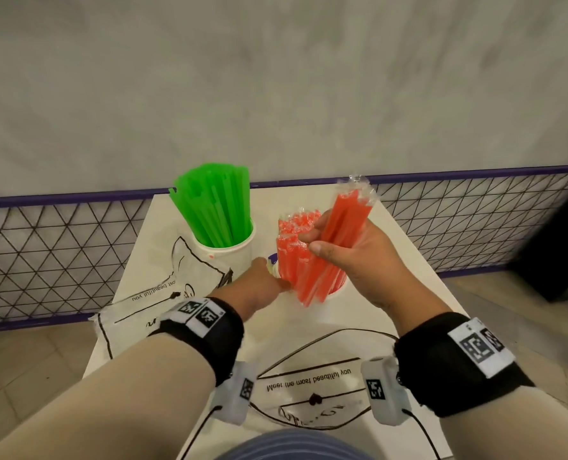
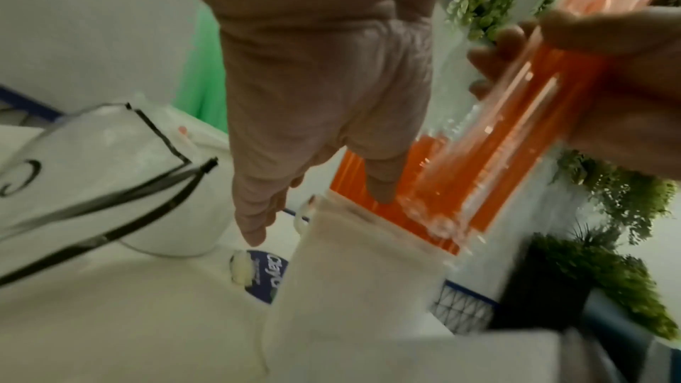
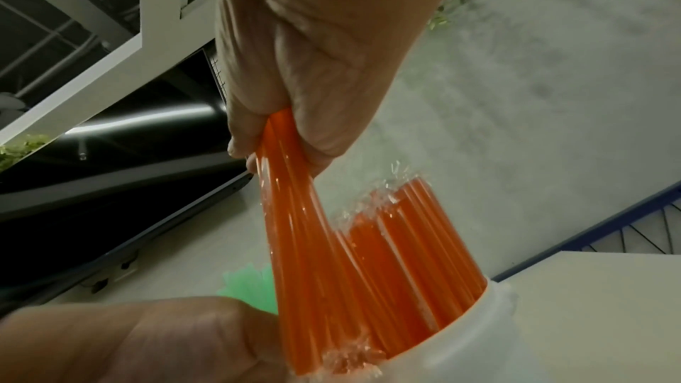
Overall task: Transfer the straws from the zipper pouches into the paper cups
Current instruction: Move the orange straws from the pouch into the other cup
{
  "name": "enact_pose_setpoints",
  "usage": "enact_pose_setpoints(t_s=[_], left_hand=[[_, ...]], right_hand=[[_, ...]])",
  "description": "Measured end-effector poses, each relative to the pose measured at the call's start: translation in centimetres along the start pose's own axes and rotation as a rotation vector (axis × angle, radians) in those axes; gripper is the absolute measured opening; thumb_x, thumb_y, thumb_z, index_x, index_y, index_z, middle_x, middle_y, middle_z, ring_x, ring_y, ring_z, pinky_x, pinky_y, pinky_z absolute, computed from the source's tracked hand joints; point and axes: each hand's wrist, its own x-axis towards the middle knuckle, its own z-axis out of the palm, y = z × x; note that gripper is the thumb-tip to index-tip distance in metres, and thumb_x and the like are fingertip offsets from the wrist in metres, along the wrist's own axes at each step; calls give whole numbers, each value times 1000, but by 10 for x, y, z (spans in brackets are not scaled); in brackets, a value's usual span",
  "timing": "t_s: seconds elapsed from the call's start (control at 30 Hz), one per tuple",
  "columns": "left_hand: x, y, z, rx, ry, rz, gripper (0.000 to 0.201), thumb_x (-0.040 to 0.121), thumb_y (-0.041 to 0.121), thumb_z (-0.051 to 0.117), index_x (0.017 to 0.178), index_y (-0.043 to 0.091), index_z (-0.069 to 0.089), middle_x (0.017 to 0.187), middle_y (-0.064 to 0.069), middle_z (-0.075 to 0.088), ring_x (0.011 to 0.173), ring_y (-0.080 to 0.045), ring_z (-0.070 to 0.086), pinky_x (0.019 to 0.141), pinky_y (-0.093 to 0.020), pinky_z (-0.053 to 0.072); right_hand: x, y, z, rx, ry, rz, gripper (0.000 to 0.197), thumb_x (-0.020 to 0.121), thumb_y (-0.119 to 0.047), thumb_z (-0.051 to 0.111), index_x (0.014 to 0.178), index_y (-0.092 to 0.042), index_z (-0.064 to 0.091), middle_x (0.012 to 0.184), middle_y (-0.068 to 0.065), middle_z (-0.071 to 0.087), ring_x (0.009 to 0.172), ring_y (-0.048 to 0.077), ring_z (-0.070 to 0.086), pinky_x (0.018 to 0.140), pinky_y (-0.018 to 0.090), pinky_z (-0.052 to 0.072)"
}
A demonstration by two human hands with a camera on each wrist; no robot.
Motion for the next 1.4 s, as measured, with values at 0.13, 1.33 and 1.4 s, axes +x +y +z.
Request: enact_pose_setpoints(t_s=[0.13, 1.33, 1.4], left_hand=[[1, 1, 17, -74, 4, -10, 77, 85, 37, 70, 144, 16, 27, 131, -8, 54, 117, -26, 51, 104, -43, 41], [-13, 9, 26, -157, -121, -118, 68, 94, 36, 44, 150, 40, 5, 146, -5, 42, 124, -33, 50, 94, -50, 50], [-11, 7, 26, -140, -125, -123, 70, 94, 35, 45, 150, 42, 3, 144, -5, 44, 121, -32, 52, 87, -45, 53]], right_hand=[[2, 3, 7, -118, 45, 5, 20, 84, -14, 74, 99, -24, 64, 97, -3, 74, 95, 9, 69, 85, 30, 52], [41, 5, 21, -1135, -2, -321, 52, 104, -19, 42, 153, -20, 24, 157, 2, 32, 143, 22, 32, 115, 34, 27], [39, 13, 25, -1287, -85, -365, 54, 102, -13, 44, 152, -18, 25, 156, 4, 33, 145, 22, 28, 119, 36, 16]])
